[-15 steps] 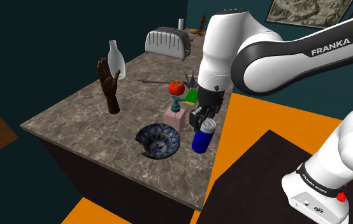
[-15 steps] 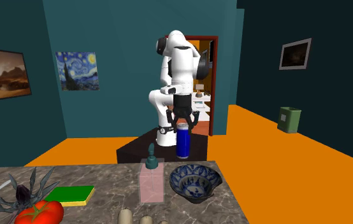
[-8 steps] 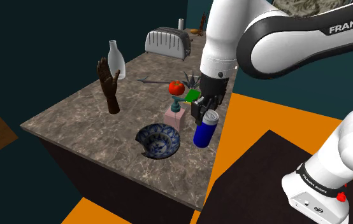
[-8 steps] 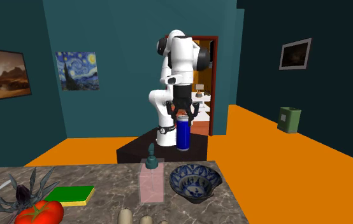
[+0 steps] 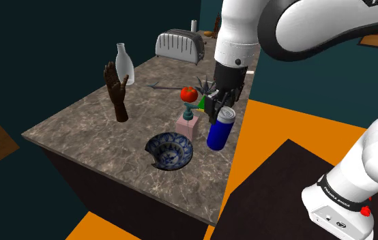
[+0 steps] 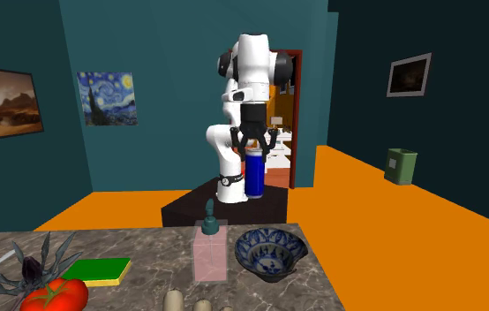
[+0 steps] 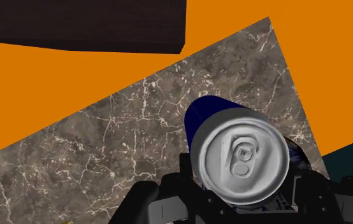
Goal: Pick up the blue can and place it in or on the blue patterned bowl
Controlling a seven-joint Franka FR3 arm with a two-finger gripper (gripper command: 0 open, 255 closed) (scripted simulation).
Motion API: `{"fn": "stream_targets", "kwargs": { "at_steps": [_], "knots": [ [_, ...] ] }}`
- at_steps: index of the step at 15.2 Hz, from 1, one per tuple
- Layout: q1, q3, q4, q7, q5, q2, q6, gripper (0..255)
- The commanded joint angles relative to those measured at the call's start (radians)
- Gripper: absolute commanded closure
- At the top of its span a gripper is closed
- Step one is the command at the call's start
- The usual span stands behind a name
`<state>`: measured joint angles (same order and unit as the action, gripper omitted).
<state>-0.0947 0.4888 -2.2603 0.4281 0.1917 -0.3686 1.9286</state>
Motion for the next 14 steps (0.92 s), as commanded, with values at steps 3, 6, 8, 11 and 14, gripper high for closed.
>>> {"fn": "stream_targets", "kwargs": {
  "at_steps": [3, 6, 8, 11, 14],
  "knots": [
    [0.025, 0.040, 0.164, 0.059, -0.063, 0.145, -0.025, 255],
    [0.032, 0.072, 0.314, 0.116, -0.130, 0.276, -0.058, 255],
    [0.026, 0.089, 0.423, 0.156, -0.181, 0.367, -0.088, 255],
    [-0.003, 0.105, 0.603, 0.214, -0.264, 0.511, -0.149, 255],
    [-0.019, 0.104, 0.641, 0.231, -0.291, 0.560, -0.146, 255]
  ]
}}
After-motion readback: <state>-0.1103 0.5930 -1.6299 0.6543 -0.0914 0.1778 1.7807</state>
